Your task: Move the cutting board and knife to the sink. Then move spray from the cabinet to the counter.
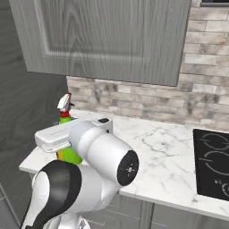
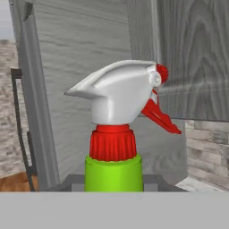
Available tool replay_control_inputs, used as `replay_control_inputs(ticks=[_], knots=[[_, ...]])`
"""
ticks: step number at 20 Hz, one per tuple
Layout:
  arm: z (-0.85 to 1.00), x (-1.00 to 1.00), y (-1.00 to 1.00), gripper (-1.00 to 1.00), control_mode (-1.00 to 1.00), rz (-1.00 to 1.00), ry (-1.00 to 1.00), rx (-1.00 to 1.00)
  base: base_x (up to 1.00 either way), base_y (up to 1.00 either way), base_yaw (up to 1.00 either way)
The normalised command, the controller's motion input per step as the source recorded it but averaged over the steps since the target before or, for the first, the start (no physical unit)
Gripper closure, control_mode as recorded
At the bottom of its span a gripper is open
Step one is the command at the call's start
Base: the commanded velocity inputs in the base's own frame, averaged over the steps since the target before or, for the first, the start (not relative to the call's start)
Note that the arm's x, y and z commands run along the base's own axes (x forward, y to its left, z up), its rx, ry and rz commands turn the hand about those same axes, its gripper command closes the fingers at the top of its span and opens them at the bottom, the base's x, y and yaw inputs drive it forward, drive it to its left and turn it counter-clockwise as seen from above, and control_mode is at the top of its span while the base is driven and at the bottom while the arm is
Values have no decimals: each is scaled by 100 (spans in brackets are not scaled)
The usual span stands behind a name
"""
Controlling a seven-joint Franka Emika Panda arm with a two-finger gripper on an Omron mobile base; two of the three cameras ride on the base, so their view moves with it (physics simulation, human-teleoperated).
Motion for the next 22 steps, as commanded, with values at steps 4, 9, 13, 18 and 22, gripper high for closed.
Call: replay_control_inputs(ticks=[4, 9, 13, 18, 22], knots=[[-63, 61, -9, 100, -100, 7, -2, 4, 0, 0, 0], [-41, 66, 0, 100, -100, -2, 0, -1, 0, 0, 0], [-44, 68, 1, 100, -100, -8, 0, -5, 0, 0, 0], [-36, 55, 0, 100, -100, -6, 0, -2, 0, 0, 0], [-36, 44, 0, 100, -100, 0, 0, 0, 0, 0, 0]])
